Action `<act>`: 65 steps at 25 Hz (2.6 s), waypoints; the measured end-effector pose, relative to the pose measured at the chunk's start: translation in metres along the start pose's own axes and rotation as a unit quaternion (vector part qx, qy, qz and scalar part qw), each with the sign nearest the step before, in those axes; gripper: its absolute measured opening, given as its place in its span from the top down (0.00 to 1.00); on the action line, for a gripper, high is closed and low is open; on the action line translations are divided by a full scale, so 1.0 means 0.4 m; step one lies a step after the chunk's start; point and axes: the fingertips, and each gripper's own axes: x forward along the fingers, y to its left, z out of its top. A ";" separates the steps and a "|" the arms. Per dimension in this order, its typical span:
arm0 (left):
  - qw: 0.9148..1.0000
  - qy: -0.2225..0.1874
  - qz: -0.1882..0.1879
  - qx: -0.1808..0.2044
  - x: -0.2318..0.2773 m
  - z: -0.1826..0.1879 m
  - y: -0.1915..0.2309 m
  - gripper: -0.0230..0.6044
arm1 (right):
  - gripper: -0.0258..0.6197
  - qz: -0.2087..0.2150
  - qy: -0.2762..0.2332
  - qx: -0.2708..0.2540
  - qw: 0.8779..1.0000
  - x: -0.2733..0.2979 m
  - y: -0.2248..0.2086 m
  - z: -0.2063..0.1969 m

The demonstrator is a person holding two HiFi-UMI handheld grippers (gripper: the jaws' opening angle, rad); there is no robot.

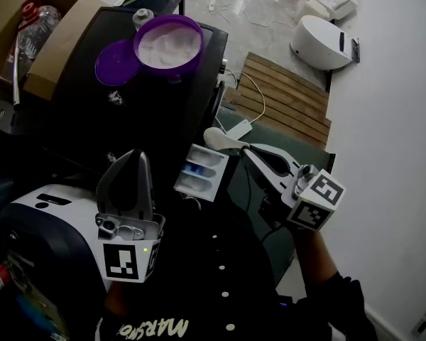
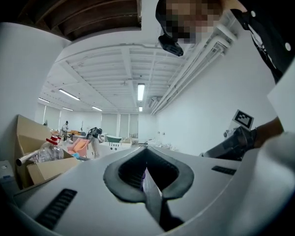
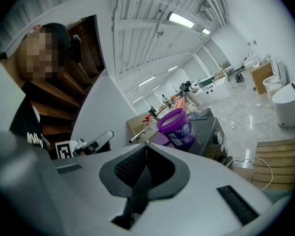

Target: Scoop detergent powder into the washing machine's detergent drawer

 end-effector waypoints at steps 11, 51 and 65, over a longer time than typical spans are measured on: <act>0.999 0.045 -0.027 -0.006 0.017 -0.089 -0.039 0.94 | 0.91 -0.032 0.054 0.029 0.998 0.023 -0.134 -0.261; 0.992 0.115 -0.029 -0.034 -0.052 -0.274 -0.060 0.94 | 0.91 -0.037 0.161 -0.695 0.700 0.066 -0.128 -0.570; 0.996 0.076 -0.027 -0.025 -0.042 -0.174 -0.059 0.94 | 0.91 -0.107 0.066 -0.175 0.977 0.049 -0.142 -0.385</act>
